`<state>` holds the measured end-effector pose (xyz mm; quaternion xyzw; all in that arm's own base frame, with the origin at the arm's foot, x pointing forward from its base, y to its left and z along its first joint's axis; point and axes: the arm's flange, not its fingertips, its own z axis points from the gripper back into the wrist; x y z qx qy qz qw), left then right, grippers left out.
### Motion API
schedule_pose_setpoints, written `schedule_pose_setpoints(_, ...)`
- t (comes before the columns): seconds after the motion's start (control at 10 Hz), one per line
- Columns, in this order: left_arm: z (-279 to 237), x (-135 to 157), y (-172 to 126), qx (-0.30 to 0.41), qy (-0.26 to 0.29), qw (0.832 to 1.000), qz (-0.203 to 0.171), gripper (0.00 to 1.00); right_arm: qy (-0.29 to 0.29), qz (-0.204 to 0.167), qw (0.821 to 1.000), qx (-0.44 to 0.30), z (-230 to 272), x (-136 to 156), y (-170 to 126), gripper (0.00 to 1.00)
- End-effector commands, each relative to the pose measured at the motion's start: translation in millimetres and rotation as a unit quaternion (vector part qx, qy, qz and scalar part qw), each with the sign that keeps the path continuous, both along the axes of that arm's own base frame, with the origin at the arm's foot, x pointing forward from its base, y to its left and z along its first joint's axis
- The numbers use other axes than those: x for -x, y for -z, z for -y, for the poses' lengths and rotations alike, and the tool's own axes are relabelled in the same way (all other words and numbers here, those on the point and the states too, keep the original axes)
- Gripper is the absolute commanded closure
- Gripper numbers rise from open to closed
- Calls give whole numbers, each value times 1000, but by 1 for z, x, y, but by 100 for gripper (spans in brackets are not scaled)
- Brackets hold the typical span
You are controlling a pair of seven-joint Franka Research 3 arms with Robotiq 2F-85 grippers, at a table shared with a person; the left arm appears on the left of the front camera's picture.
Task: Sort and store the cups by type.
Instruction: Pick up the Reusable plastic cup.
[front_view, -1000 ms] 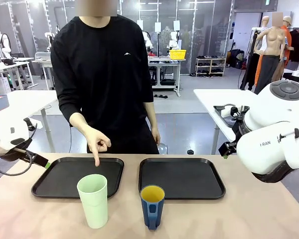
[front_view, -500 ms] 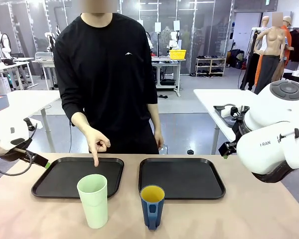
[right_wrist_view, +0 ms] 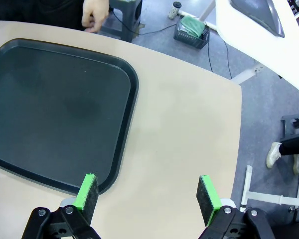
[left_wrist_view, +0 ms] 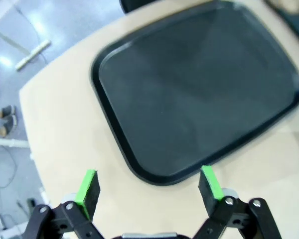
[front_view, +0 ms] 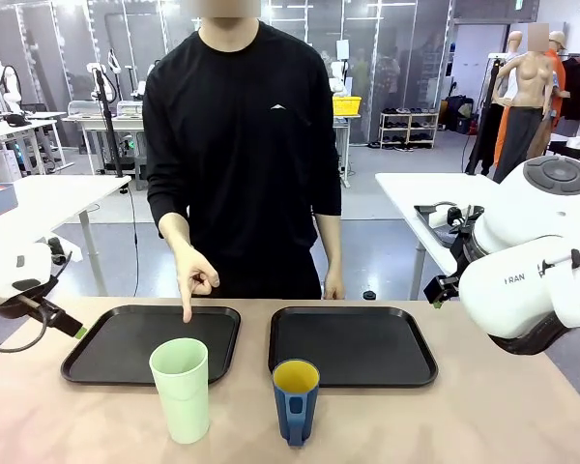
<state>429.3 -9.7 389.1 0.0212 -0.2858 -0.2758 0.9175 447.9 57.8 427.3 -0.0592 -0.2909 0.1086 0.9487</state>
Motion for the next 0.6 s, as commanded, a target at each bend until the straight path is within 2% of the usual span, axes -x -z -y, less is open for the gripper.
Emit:
schedule_pose_setpoints(0.0, -15, 15, -5, -27, 102, 994, -15, 0, -2, -1, 1000, 3, 0, 0, 0, 0)
schedule_pose_setpoints(0.1, -19, 22, -3, -9, 157, 987, -30, 0, -2, -1, 1000, 3, 0, 0, 0, 0)
schedule_pose_setpoints(0.2, -25, 27, -1, -22, 183, 982, -34, 0, -2, -1, 1000, 3, 0, 0, 0, 0)
schedule_pose_setpoints(0.3, -27, 32, 3, -15, 249, 967, -50, 0, -2, -1, 1000, 3, 0, 0, 0, 0)
schedule_pose_setpoints(0.5, -27, 34, 14, -12, 298, 952, -73, 0, -2, -1, 1000, 3, 0, 0, 0, 0)
